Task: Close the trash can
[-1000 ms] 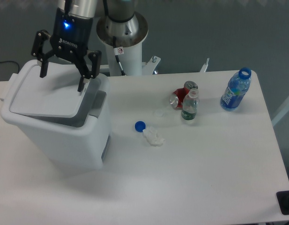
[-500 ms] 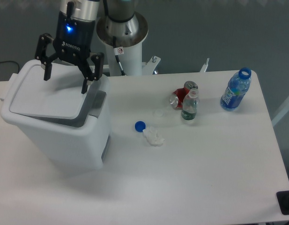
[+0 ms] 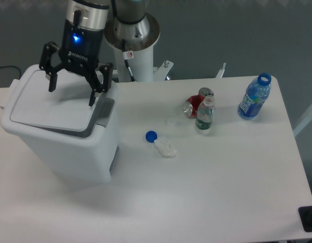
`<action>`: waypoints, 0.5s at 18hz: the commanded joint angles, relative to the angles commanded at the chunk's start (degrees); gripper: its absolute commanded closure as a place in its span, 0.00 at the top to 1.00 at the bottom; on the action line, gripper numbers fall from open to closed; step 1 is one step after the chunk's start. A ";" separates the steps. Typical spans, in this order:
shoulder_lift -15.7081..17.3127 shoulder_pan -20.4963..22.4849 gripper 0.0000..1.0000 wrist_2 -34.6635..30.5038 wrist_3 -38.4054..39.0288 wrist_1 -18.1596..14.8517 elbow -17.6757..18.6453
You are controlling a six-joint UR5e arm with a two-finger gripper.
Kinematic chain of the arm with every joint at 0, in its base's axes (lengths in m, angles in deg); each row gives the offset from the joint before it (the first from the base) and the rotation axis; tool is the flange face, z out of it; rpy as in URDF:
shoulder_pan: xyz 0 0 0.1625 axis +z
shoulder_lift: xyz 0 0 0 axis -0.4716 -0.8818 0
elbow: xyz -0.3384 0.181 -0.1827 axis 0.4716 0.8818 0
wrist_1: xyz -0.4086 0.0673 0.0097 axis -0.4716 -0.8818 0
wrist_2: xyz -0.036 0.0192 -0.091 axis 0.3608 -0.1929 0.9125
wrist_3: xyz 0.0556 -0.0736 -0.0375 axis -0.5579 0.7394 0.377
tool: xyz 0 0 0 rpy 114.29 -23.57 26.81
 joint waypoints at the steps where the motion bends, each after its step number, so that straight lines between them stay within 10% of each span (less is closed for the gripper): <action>1: 0.00 0.00 1.00 0.00 -0.09 0.00 0.09; 9: 0.00 -0.09 1.00 -0.18 -1.75 -0.09 0.97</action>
